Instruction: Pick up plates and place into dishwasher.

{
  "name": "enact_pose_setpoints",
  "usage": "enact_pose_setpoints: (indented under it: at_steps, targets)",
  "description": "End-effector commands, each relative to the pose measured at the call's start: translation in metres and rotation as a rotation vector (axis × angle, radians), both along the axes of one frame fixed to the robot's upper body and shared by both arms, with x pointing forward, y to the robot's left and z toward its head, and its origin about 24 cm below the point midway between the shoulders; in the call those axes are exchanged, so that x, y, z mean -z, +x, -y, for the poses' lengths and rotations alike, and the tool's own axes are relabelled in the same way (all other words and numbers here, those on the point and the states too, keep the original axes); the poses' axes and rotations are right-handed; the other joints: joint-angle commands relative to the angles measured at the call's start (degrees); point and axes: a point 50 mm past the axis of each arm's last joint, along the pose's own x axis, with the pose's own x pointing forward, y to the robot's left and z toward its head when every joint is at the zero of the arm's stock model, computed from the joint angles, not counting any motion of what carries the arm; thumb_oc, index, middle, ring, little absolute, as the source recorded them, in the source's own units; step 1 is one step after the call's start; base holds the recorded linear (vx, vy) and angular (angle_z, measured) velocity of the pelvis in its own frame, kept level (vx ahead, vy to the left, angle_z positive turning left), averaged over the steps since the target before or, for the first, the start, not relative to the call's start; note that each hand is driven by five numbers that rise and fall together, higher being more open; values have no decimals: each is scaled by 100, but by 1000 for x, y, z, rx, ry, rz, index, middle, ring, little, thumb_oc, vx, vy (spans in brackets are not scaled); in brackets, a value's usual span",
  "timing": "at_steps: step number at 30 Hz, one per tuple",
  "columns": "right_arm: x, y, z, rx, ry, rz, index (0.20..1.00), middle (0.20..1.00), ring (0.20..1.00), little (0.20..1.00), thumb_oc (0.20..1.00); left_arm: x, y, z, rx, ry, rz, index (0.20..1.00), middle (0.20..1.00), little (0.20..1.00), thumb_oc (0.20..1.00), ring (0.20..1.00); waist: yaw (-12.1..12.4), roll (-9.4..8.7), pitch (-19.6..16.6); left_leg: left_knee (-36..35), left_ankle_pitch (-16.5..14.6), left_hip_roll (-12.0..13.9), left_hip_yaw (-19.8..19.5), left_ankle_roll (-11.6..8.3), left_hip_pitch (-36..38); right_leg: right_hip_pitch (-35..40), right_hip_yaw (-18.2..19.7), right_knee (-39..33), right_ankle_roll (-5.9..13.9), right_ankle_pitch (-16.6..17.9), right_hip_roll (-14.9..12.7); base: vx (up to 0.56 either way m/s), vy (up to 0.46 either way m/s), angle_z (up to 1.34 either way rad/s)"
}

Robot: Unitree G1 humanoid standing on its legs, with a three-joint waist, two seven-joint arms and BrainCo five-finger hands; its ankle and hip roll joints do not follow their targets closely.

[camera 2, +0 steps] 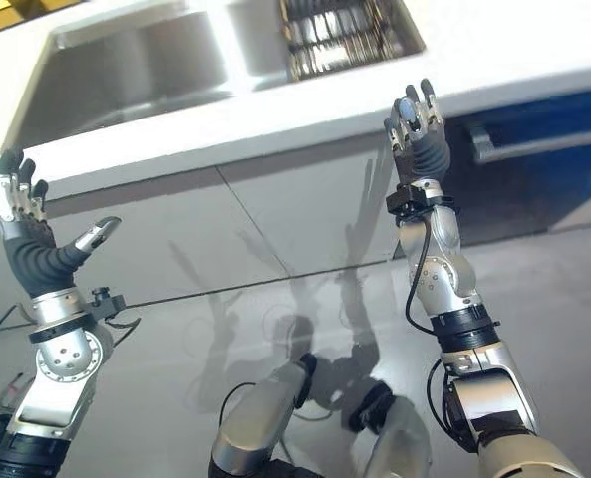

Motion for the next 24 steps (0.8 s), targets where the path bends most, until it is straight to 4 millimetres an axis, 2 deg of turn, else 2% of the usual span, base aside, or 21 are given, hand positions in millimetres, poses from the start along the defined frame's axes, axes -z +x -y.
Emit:
enact_pose_setpoints:
  at_steps: [1, 6, 12, 17, 24]
  targets:
    - [-12, -11, -12, -16, -12, 82, 1000, 1000, 1000, 1000, 1000, -9, -11, -1, 54, 74, -3, 1000, 1000, 1000, 1000, 1000, 70, -269, -833, 161, 347, 23, 300, 452, -98, 1070, 206, -1625, 182, 990, 194, 80, 29, 63]
    - [6, -19, -15, 6, -18, 30, 1000, 1000, 1000, 1000, 1000, -8, -8, 0, 73, 83, -34, 1000, 1000, 1000, 1000, 1000, -68, -442, -1275, -786, 427, 198, 345, 384, 662, 1729, 257, -2542, 386, 1249, 286, 81, 28, 29]
    - [28, -40, -7, 97, -137, -7, 1000, 1000, 1000, 1000, 1000, -2, -6, 6, 97, 35, -81, 1000, 1000, 1000, 1000, 1000, -437, -531, -1665, -1406, 542, 326, 677, 403, 1085, 1921, 473, -3104, 574, 1529, 307, -10, 75, -8]
    - [25, -59, -15, 61, -258, 88, 1000, 1000, 1000, 1000, 1000, 3, 3, 16, 182, -64, -114, 1000, 1000, 1000, 1000, 1000, -678, -583, -1816, -1567, 484, 349, 954, 398, 1296, 2023, 642, -3488, 691, 1742, 250, -61, 109, -24]
    - [25, -68, -28, 128, -368, 128, 1000, 1000, 1000, 1000, 1000, 2, 13, 39, 330, -139, -136, 1000, 1000, 1000, 1000, 1000, -683, -665, -1875, -1471, 280, 186, 1078, 530, 1355, 1991, 716, -3658, 856, 2081, -95, -77, 174, -12]
